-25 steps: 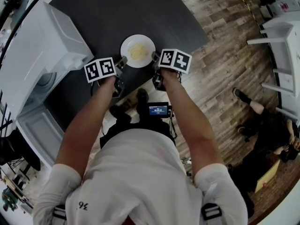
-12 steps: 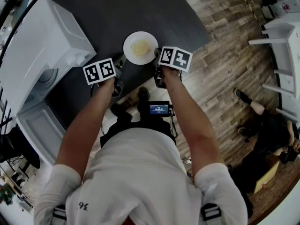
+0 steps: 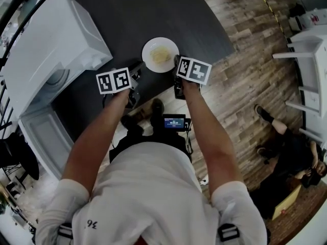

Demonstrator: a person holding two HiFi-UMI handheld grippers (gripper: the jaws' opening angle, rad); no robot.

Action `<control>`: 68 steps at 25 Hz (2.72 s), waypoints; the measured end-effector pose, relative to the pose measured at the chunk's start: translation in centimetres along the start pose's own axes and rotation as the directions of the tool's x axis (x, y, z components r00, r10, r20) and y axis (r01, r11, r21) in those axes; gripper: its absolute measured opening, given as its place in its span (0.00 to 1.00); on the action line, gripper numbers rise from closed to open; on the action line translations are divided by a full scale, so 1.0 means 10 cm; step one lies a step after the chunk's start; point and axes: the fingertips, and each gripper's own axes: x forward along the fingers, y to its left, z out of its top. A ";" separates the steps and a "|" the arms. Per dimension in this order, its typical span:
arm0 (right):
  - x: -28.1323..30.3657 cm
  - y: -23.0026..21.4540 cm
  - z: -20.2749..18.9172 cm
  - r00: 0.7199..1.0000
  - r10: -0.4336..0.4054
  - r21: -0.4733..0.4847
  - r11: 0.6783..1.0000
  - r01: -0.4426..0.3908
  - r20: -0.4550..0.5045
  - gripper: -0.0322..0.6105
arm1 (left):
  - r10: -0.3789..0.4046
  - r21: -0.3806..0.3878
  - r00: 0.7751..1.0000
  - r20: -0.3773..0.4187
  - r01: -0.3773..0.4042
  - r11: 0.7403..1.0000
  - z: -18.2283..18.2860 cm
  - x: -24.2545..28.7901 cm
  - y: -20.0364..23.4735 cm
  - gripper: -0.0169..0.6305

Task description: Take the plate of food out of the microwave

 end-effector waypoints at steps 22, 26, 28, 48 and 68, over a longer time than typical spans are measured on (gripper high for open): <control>-0.56 0.19 0.21 0.992 0.062 -0.062 0.997 -0.055 0.110 0.20 | -0.162 0.168 0.984 0.067 0.149 0.974 0.17 -0.65 -0.40 0.12; -0.74 0.31 0.29 0.983 0.093 -0.069 0.994 -0.083 0.158 0.20 | -0.195 0.190 0.976 0.100 0.174 0.966 0.20 -0.86 -0.56 0.12; -0.85 0.40 0.31 0.978 0.112 -0.069 0.992 -0.101 0.178 0.20 | -0.210 0.198 0.970 0.122 0.184 0.963 0.21 -0.97 -0.64 0.12; -2.15 1.62 0.06 0.886 0.353 -0.309 0.915 -0.261 0.299 0.05 | -0.413 0.301 0.870 0.268 0.332 0.894 0.06 -2.50 -1.39 0.04; -3.17 2.63 -0.21 0.759 0.562 -0.467 0.795 -0.387 0.328 0.05 | -0.487 0.375 0.819 0.302 0.368 0.851 -0.10 -3.53 -1.71 0.04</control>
